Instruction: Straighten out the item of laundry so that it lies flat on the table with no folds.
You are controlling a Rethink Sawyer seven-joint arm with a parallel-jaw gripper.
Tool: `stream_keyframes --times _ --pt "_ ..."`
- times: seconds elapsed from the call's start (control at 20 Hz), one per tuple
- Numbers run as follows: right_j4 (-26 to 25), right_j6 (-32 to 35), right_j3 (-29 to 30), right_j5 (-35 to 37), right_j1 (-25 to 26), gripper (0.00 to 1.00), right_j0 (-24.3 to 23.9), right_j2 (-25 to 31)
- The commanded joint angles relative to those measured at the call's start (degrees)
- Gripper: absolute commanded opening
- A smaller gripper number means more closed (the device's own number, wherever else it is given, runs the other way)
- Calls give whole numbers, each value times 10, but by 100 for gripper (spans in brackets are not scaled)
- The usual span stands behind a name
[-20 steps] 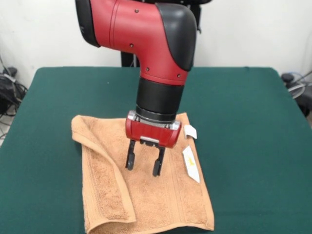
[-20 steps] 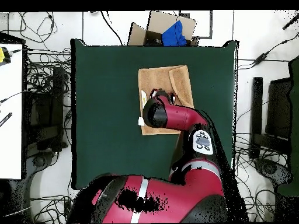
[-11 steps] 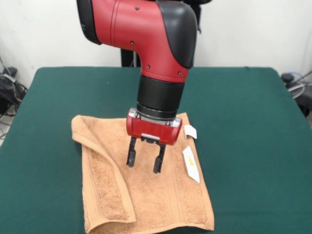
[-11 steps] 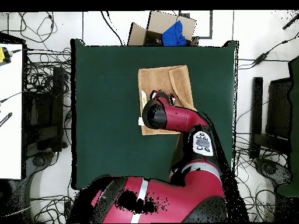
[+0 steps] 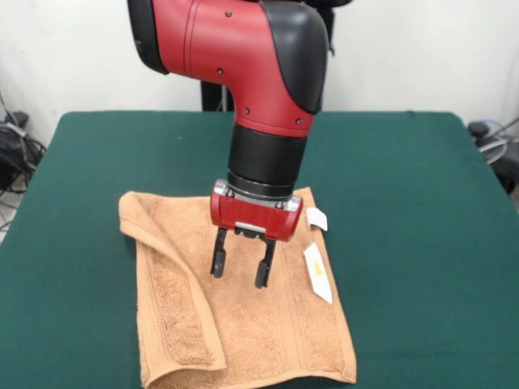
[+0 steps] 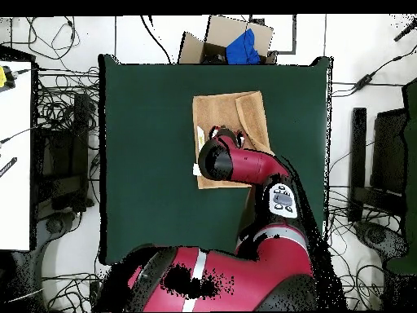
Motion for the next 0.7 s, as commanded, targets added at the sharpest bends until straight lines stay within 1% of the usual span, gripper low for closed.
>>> stream_keyframes --times 0.05,0.7 --pt "-5 65 25 41 18 100 2 18" --pt "-9 62 30 40 17 100 -4 20"
